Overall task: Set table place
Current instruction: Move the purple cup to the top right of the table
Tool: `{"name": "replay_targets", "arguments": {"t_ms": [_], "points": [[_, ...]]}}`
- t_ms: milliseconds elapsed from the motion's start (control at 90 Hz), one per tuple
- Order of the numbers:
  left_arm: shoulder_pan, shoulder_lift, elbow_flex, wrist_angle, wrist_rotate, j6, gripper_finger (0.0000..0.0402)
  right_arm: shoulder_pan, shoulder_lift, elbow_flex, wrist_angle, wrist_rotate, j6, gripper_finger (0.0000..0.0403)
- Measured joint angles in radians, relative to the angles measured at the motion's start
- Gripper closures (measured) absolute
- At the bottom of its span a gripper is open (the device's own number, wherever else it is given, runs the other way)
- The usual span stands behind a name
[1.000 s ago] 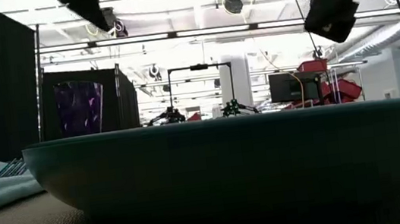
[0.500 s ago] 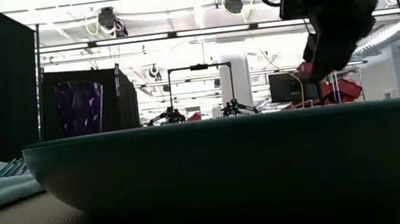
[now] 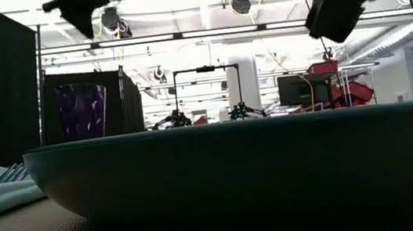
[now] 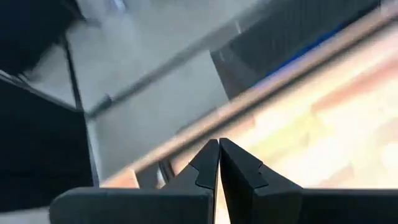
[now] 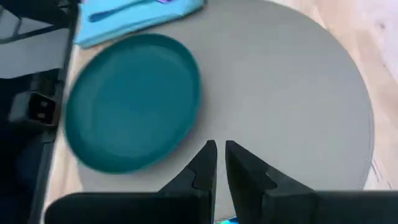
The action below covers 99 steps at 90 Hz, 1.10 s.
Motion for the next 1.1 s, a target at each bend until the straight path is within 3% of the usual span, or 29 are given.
{"name": "replay_targets", "arguments": {"t_ms": [111,444,667,822,1100], "points": [[0.033,0.05,0.0,-0.096,0.071,-0.015,0.0402,0.016,-0.011,0.0,0.0,0.0,0.0,0.0383],[0.066,0.176,0.0,-0.271,0.083,0.061,0.0396,0.02,-0.011,0.0,-0.005,-0.003,0.024,0.0383],[0.057,0.198,-0.023,-0.283,0.189,0.057,0.0332,0.02,-0.01,0.0,-0.019,-0.003,0.019,0.0383],[0.045,0.198,-0.042,-0.283,0.203,-0.019,0.0279,0.021,-0.01,0.0,-0.046,-0.003,0.026,0.0383],[0.005,0.192,-0.108,-0.284,0.338,-0.022,0.0265,0.021,-0.01,0.0,-0.053,-0.003,0.037,0.0383]]}}
